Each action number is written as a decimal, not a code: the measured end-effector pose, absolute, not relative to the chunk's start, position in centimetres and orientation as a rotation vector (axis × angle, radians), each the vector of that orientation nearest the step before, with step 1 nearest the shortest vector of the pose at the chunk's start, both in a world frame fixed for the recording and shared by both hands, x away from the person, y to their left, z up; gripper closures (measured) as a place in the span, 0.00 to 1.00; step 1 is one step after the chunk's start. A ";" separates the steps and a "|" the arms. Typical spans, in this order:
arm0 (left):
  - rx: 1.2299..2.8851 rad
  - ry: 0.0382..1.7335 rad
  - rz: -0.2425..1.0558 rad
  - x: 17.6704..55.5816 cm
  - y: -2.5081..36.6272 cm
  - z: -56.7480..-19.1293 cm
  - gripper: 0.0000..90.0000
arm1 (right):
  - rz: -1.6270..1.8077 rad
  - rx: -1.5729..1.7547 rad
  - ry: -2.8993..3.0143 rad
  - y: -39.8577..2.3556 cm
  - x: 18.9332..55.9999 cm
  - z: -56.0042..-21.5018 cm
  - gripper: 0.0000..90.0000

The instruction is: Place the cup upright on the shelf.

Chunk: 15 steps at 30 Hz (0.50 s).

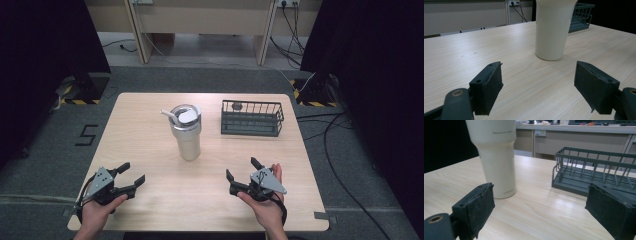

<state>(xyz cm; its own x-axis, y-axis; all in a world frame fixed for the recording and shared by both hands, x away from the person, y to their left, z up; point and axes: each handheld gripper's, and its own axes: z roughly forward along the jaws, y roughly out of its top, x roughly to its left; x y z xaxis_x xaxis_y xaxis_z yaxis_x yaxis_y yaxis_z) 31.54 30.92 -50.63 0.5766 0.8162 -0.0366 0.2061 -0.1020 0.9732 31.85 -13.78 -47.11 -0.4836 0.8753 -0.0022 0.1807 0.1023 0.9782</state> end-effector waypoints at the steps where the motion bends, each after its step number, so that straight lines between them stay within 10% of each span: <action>1: 1.628 0.873 0.644 31.5 30.9 -50.6 0.24 | 1.423 1.036 1.759 -13.8 31.9 -47.1 0.10; 15: 1.631 0.878 0.649 31.4 31.0 -50.6 0.23 | 1.457 0.965 1.783 -11.0 33.5 -45.8 0.10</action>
<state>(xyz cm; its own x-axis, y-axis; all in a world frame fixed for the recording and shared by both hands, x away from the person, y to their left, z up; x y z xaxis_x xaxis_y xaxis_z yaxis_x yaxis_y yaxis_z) 31.38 31.01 -50.63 0.5723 0.8194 -0.0337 0.2079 -0.1052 0.9725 33.52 -11.05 -45.85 -0.5301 0.8476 -0.0239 0.1454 0.1187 0.9822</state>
